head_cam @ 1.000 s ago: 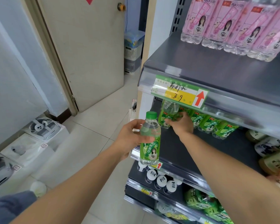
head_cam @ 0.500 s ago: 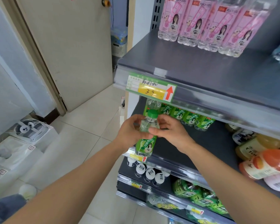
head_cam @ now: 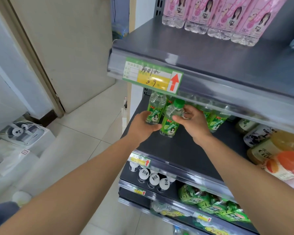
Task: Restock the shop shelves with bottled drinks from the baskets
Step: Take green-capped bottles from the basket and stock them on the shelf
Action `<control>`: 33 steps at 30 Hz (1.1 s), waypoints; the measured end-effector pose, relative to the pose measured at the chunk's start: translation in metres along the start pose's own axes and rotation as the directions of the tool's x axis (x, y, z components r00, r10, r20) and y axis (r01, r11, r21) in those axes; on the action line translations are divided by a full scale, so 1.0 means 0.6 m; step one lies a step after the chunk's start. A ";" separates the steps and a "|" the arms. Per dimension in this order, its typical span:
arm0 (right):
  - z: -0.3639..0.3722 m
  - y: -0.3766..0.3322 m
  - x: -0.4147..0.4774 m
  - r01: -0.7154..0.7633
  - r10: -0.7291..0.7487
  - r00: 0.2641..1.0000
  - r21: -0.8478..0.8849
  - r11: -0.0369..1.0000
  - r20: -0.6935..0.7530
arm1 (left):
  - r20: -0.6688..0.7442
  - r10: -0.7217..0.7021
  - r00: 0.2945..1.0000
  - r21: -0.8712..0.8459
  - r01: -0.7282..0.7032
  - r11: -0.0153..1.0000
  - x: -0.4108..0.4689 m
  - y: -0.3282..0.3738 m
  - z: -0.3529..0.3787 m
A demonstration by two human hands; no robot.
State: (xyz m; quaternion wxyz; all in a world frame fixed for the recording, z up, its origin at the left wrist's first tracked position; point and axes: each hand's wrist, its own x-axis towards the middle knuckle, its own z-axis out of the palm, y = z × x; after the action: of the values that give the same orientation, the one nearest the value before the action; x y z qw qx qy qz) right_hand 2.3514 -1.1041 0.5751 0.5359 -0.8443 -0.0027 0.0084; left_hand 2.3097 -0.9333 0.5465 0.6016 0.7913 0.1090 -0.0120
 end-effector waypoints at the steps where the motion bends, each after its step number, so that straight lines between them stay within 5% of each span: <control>1: 0.002 0.002 0.008 0.002 -0.002 1.000 -0.001 1.000 -0.013 | -0.007 0.030 1.000 0.017 -0.030 0.999 0.006 -0.001 0.002; 9: 0.028 0.022 0.042 0.029 -0.023 0.987 0.030 0.999 -0.161 | 0.055 0.090 0.994 0.177 -0.098 0.979 0.058 -0.015 0.018; 22: 0.058 0.062 0.048 -0.015 -0.019 0.975 -0.151 0.988 -0.222 | 0.031 0.119 0.992 0.145 -0.123 0.982 0.073 -0.029 0.023; 33: 0.057 0.066 0.048 -0.045 0.013 0.989 -0.208 0.977 -0.150 | 0.062 0.140 0.988 0.145 -0.148 0.978 0.069 -0.027 0.022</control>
State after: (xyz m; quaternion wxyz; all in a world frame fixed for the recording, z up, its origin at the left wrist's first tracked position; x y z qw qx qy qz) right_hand 2.3796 -1.0895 0.5245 0.4420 -0.8945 0.0484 -0.0467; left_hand 2.3484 -0.9351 0.5215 0.5426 0.8393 0.0346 0.0033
